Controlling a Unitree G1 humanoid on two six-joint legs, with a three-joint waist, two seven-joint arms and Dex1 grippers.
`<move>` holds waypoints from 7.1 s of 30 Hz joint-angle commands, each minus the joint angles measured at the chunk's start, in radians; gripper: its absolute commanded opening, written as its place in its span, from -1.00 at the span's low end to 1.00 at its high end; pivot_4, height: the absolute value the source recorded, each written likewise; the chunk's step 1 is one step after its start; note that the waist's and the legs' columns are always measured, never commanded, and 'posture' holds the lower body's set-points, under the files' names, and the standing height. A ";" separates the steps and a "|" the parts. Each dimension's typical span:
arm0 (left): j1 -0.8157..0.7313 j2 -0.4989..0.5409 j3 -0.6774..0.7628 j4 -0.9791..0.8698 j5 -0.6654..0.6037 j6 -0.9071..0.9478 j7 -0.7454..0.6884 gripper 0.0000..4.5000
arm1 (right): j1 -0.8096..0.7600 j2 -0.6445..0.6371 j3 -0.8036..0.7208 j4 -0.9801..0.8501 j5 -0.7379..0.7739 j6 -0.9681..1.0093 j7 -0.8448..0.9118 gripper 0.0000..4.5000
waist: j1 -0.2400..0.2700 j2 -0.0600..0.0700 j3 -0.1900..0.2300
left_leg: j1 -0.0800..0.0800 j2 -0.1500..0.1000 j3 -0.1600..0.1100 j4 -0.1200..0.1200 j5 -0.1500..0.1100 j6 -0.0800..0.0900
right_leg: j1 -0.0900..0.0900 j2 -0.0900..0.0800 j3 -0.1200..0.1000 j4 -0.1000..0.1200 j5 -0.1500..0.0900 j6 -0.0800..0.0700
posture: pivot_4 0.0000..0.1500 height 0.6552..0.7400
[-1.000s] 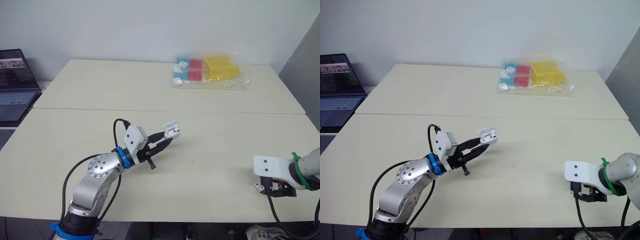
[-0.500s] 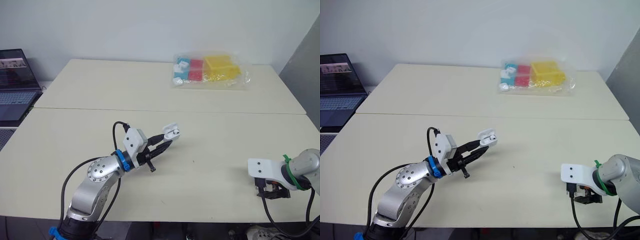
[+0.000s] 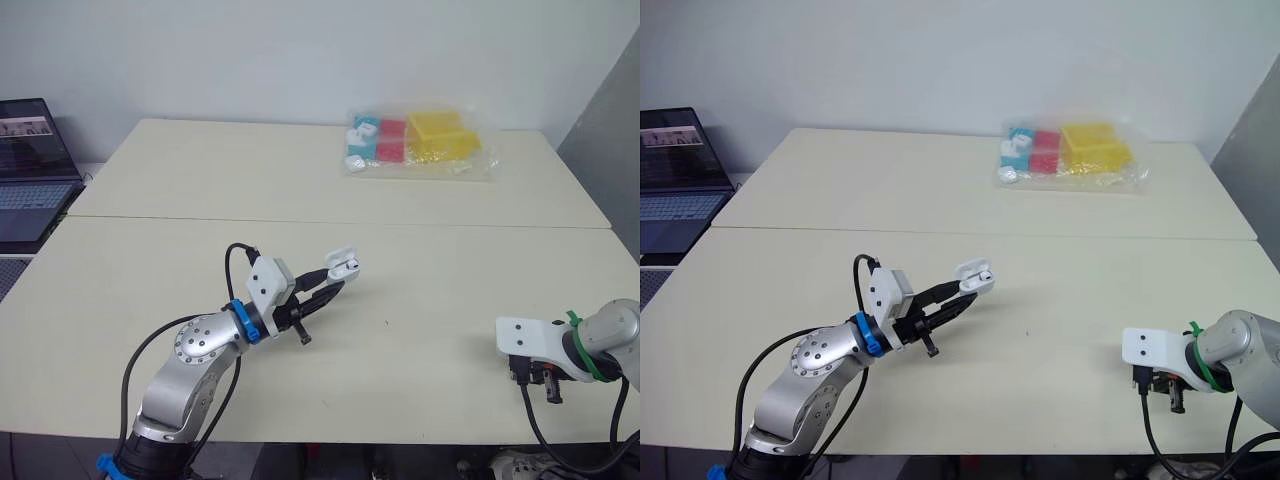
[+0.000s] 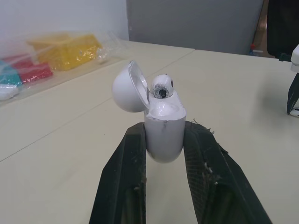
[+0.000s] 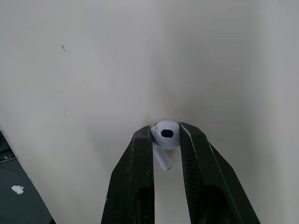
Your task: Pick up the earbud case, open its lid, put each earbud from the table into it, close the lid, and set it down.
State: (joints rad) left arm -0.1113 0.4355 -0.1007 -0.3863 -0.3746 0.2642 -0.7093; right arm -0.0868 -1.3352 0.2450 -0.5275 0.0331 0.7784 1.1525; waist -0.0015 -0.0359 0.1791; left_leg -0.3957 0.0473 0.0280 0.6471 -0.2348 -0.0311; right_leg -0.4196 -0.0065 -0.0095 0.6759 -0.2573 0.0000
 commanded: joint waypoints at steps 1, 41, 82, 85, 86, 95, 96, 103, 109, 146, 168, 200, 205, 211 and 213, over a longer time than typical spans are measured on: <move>-0.011 0.002 0.010 -0.029 -0.004 -0.010 -0.001 -0.65 | 0.008 0.004 -0.037 -0.003 0.017 -0.005 -0.001 -0.82 | 0.000 0.000 0.000 | 0.000 0.000 0.000 0.000 0.000 0.000 | 0.000 0.000 0.000 0.000 0.000 0.000 | 1.00 1.00; -0.240 -0.146 -0.012 0.119 -0.036 -0.056 -0.029 -0.65 | -0.343 1.041 -0.224 -0.109 0.580 -0.032 -0.701 -0.82 | -0.002 -0.001 -0.001 | -0.002 0.000 -0.002 0.001 0.000 0.000 | -0.001 0.002 0.000 0.002 0.000 0.000 | 1.00 1.00; -0.241 -0.152 -0.009 0.120 -0.026 -0.071 -0.026 -0.65 | -0.260 1.018 -0.179 -0.057 0.542 -0.085 -0.730 -0.42 | -0.002 -0.001 0.000 | -0.002 0.001 -0.002 0.000 0.000 0.000 | -0.001 0.002 0.000 0.001 0.000 0.000 | 1.00 1.00; -0.239 -0.149 -0.011 0.119 -0.025 -0.073 -0.027 -0.65 | -0.278 1.011 -0.191 -0.067 0.537 -0.085 -0.735 -0.01 | -0.002 -0.001 0.000 | -0.002 0.001 -0.002 0.000 0.000 0.000 | -0.001 0.002 0.000 0.001 0.000 0.000 | 1.00 1.00; -0.238 -0.149 -0.011 0.118 -0.025 -0.073 -0.027 -0.65 | -0.282 1.010 -0.196 -0.071 0.543 -0.079 -0.736 0.18 | -0.002 -0.001 0.000 | -0.002 0.001 -0.002 0.000 0.000 0.000 | -0.001 0.002 0.000 0.001 0.000 0.000 | 1.00 1.00; -0.230 -0.144 -0.007 0.120 -0.023 -0.071 -0.026 -0.65 | -0.300 0.973 -0.258 -0.148 0.613 -0.034 -0.738 0.77 | -0.002 -0.001 0.000 | -0.003 0.000 -0.002 0.000 0.000 0.000 | -0.001 0.002 0.000 0.000 0.000 0.000 | 1.00 1.00; -0.229 -0.143 -0.006 0.122 -0.023 -0.071 -0.027 -0.65 | -0.302 0.961 -0.270 -0.164 0.634 -0.020 -0.735 0.77 | -0.002 -0.001 0.000 | -0.003 0.001 -0.002 -0.001 0.000 0.000 | -0.001 0.002 0.000 0.000 0.000 0.000 | 1.00 1.00; -0.230 -0.147 -0.007 0.128 -0.022 -0.074 -0.029 -0.65 | -0.353 0.871 -0.382 -0.230 0.857 0.103 -0.764 0.77 | -0.002 -0.001 0.000 | -0.003 0.001 -0.002 -0.001 0.000 0.000 | -0.001 0.002 0.000 -0.001 0.000 0.000 | 1.00 1.00; -0.239 -0.143 -0.024 0.131 -0.031 -0.074 -0.066 -0.65 | -0.488 0.675 -0.419 -0.050 0.824 0.131 -0.702 0.60 | -0.003 0.000 0.000 | -0.003 0.000 -0.001 -0.001 0.000 0.000 | -0.001 0.002 0.000 -0.001 0.000 0.000 | 1.00 1.00; -0.256 -0.140 -0.050 0.122 -0.040 -0.061 -0.140 -0.66 | -0.702 0.519 -0.136 0.288 0.585 0.065 -0.016 -1.00 | -0.002 0.001 0.001 | -0.005 0.001 -0.001 -0.002 0.000 0.001 | -0.002 0.003 0.001 -0.004 0.000 0.000 | 1.00 1.00; -0.248 -0.135 -0.060 0.129 -0.025 -0.073 -0.127 -0.66 | -0.729 0.615 -0.212 0.255 0.576 0.024 -0.156 -1.00 | -0.002 0.001 0.001 | -0.004 0.000 -0.002 -0.001 0.000 0.001 | -0.002 0.002 0.000 -0.003 0.000 0.000 | 1.00 1.00; -0.253 -0.132 -0.028 0.147 -0.115 0.191 -0.054 -0.66 | -0.575 0.502 -0.254 0.102 0.647 0.121 -0.139 -1.00 | -0.002 0.001 0.001 | -0.004 0.001 -0.002 -0.001 0.000 0.001 | -0.002 0.003 0.000 -0.002 0.000 0.000 | 1.00 1.00; -0.314 -0.118 0.021 0.176 -0.326 0.616 0.004 -0.66 | -0.395 0.381 -0.266 -0.002 0.498 -0.017 -0.160 -1.00 | 0.001 0.000 0.001 | -0.005 0.001 -0.004 -0.001 0.000 0.001 | -0.001 0.003 -0.001 -0.003 0.000 0.000 | 1.00 1.00; -0.390 -0.138 0.079 0.316 -0.409 0.930 0.094 -0.66 | -0.248 0.369 -0.260 -0.059 0.423 -0.114 -0.190 -1.00 | -0.009 0.000 0.001 | -0.003 0.000 -0.003 -0.001 0.000 0.001 | -0.001 0.003 -0.001 -0.002 0.000 0.001 | 1.00 1.00; -0.401 -0.142 0.087 0.341 -0.410 0.955 0.099 -0.66 | -0.216 0.367 -0.255 -0.070 0.409 -0.129 -0.195 -1.00 | -0.009 0.000 0.001 | -0.003 0.000 -0.004 -0.001 0.000 0.001 | -0.001 0.003 -0.001 -0.001 0.000 0.001 | 1.00 1.00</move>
State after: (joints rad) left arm -0.4933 0.2991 -0.0418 -0.0441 -0.7573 1.1965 -0.6155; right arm -0.3061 -0.9606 0.0052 -0.5680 0.4559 0.6764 0.9673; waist -0.0101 -0.0357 0.1800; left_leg -0.3986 0.0476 0.0240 0.6461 -0.2349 -0.0303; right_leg -0.4209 -0.0031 -0.0106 0.6748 -0.2574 0.0005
